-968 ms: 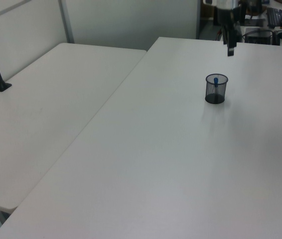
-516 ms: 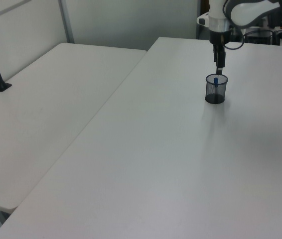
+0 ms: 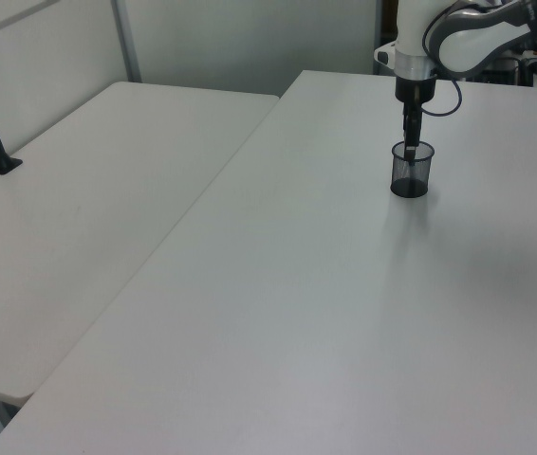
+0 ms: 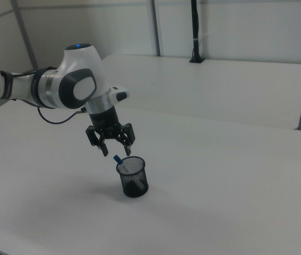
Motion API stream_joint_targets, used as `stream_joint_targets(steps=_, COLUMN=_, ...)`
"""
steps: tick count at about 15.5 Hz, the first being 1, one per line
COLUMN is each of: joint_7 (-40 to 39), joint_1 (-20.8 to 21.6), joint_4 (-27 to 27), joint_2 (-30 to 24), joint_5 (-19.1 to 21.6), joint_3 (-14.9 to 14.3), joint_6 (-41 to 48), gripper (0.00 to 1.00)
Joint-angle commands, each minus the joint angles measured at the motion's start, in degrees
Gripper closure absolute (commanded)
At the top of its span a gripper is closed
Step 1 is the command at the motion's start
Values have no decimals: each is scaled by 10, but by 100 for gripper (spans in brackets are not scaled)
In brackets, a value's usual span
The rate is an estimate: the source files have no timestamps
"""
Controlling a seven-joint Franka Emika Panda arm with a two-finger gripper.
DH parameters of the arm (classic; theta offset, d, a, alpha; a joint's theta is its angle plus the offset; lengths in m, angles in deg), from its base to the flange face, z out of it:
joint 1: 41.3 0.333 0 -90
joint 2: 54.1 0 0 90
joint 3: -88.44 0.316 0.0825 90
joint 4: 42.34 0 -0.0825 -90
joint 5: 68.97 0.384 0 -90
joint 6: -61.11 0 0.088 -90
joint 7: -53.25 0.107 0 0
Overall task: Remove the marker
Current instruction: 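Move the open gripper down over the black mesh pen cup, then lower the gripper onto the blue-capped marker and close on it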
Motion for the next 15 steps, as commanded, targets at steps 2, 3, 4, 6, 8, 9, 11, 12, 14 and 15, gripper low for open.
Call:
stream_joint_targets(steps=2, joint_7=25, joint_1=13, joint_4=-14, joint_2=4, joint_5=-12, joint_3=1, joint_6=-13, gripper=50)
stream_joint_targets(steps=3, joint_7=26, joint_1=14, joint_4=-14, joint_2=9, joint_5=-13, joint_3=3, joint_6=-13, gripper=53)
stream_joint_targets(steps=4, joint_7=26, joint_1=14, joint_4=-16, joint_2=9, joint_5=-15, joint_3=4, joint_6=-14, gripper=54)
stream_joint_targets(steps=6, joint_7=26, joint_1=14, joint_4=-19, joint_2=10, joint_5=-21, joint_3=4, joint_6=-15, gripper=54)
stream_joint_targets(steps=8, joint_7=26, joint_1=13, joint_4=-19, joint_2=8, joint_5=-32, joint_3=4, joint_6=-12, gripper=54)
stream_joint_targets(steps=9, joint_7=25, joint_1=12, joint_4=-19, joint_2=7, joint_5=-34, joint_3=4, joint_6=-11, gripper=54)
stream_joint_targets(steps=11, joint_7=22, joint_1=12, joint_4=-18, joint_2=3, joint_5=-37, joint_3=4, joint_6=-5, gripper=54)
stream_joint_targets(steps=12, joint_7=22, joint_1=11, joint_4=-16, joint_2=2, joint_5=-44, joint_3=4, joint_6=2, gripper=53)
stream_joint_targets(steps=14, joint_7=22, joint_1=11, joint_4=-12, joint_2=-2, joint_5=-54, joint_3=4, joint_6=24, gripper=53)
stream_joint_targets(steps=15, joint_7=25, joint_1=12, joint_4=-12, joint_2=-4, joint_5=-64, joint_3=4, joint_6=39, gripper=52)
